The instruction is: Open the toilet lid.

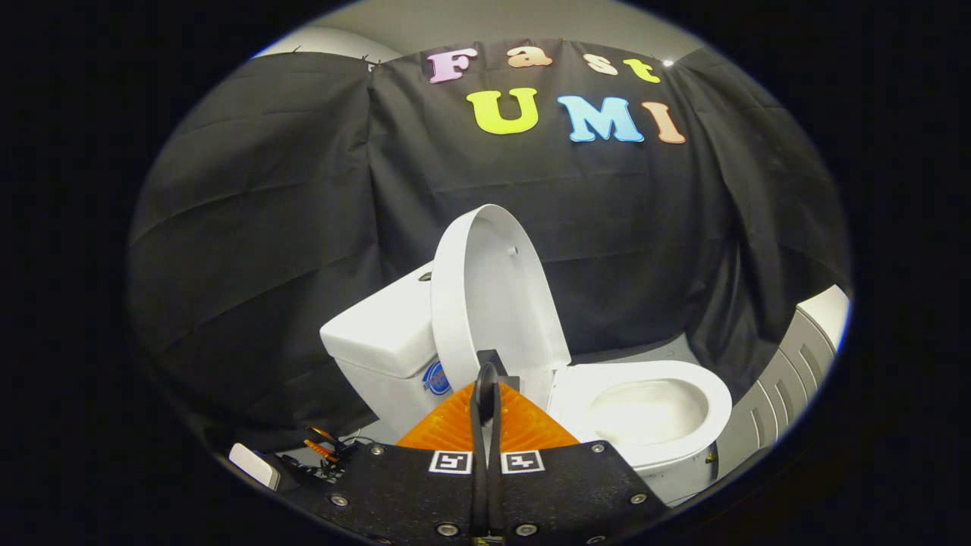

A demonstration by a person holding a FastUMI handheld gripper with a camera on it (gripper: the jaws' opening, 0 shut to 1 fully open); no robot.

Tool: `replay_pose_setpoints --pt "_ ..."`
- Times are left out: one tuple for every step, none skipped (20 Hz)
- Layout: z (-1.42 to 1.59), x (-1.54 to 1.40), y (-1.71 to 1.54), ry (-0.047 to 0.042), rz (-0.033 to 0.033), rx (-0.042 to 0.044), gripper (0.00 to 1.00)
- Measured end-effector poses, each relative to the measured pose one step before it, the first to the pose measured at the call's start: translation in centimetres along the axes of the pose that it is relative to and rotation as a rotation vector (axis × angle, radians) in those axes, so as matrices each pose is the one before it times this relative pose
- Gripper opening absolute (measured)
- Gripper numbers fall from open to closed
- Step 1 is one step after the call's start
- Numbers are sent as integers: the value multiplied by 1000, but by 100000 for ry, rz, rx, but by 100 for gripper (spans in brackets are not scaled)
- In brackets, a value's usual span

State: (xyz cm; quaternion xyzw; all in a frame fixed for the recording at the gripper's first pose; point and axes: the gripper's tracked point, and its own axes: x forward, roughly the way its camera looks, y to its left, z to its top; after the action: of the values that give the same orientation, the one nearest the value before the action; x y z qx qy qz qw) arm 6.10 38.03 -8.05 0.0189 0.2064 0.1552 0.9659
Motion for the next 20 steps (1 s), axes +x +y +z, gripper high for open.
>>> replay_pose_setpoints --pt "-56 115 121 244 1124 267 0" --pt "130 66 164 50 945 -58 0" --pt "6 36 67 -28 172 -869 0" --pt "75 9 111 503 328 -1307 0" --pt "3 42 -60 -412 -100 -1699 0" --pt "198 -166 -177 -344 -138 -971 0" --pt "-99 80 -101 -815 226 211 0" --pt "-13 50 337 -121 2752 1416 0" --pt "-407 258 1152 756 5360 2133 5" --pt "-404 39 236 953 1308 1461 15" --pt "35 -522 -456 -326 -115 301 25" --pt "413 -182 -679 -1353 -2140 -1467 35" --pt "321 -409 -613 -1580 -2489 -1944 58" --pt "287 -468 -388 -1329 -771 -1324 72" --pt "-166 -195 -141 -1143 88 -175 90" --pt "163 -497 -278 -867 375 448 93" --pt "341 -652 -323 -1335 318 516 95" --pt "615 -626 -436 -1817 84 413 95" --pt "784 -497 -560 -2258 -262 228 94" --pt "602 -385 -573 -1507 -760 -299 94"
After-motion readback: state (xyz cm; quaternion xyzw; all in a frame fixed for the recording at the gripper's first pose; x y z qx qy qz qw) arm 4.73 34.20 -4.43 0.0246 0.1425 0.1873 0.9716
